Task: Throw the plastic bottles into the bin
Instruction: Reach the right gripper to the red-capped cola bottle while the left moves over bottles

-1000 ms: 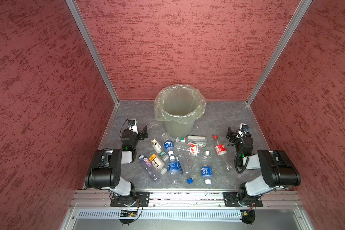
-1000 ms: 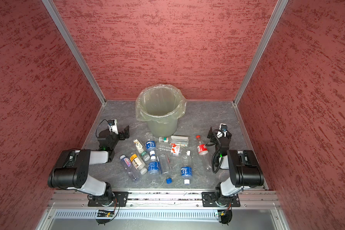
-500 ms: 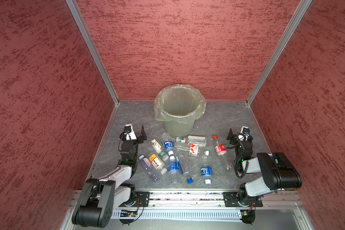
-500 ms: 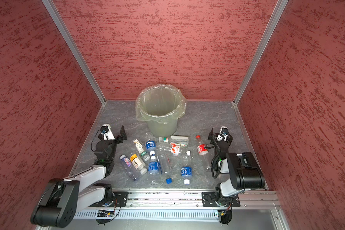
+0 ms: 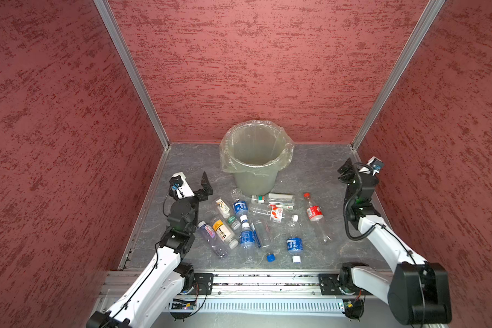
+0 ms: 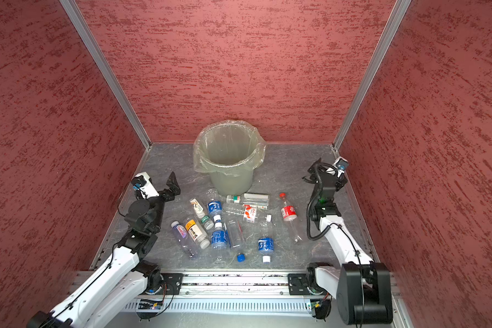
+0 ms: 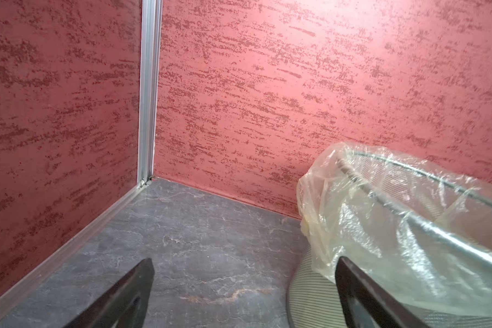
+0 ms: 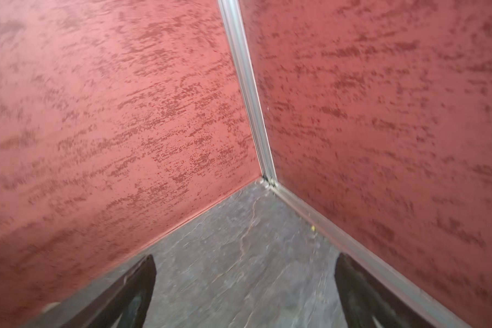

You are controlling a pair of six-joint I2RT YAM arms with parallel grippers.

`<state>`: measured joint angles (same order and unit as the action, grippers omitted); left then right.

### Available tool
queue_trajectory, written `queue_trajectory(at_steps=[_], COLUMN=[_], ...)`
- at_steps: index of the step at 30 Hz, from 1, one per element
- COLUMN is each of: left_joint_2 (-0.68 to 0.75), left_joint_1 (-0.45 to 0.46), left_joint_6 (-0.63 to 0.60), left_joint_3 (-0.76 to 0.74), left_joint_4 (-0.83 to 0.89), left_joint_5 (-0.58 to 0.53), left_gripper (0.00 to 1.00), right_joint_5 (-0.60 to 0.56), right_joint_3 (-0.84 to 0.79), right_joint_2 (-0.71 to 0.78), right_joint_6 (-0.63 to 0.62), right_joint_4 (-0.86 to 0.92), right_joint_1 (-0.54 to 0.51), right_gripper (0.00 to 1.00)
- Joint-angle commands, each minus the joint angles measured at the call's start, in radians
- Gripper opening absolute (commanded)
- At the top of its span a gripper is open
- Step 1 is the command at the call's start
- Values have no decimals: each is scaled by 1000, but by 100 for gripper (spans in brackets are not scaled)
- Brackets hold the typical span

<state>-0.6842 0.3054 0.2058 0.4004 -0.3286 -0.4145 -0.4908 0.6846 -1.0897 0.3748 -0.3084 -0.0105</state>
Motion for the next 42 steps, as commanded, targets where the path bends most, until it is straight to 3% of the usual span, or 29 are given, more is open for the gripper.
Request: queue_trajectory(at_steps=[1,3,9,14,19,24,31,38,42], left_joint_2=[39,47,60,98,86,83,77,1,-5], left_joint_1=[5,13,90,224,359,475,618,695,717], left_joint_6=[154,185,244,224,227,307,412,532,566], left_joint_3=[35,65,157,170,174,182,179,172,165], left_joint_4=[225,296,521,612,698,820,938,1003,1009], left_joint_5=[78,153,176,115,43,-21,-81,-107,-109], left_gripper=[99,99,100,99,99,99,90,86,86], right_joint_5=[120,238,160,55,19,-73,29,123,151], right_joint_3=[36,-28,83,144,153,182,187,173,171], right_joint_2=[114,189,221,243,193,120,110,12,-26], right_joint_6=[189,170,168,158,201,245,203,165,145], right_joint_4=[317,252,538,736,852,964,1035,1052,1033], right_joint_1=[-3,-4,-61,-153,-319,-502,-534,-534,-534], right_gripper=[99,99,99,99,99,99,99,98,93])
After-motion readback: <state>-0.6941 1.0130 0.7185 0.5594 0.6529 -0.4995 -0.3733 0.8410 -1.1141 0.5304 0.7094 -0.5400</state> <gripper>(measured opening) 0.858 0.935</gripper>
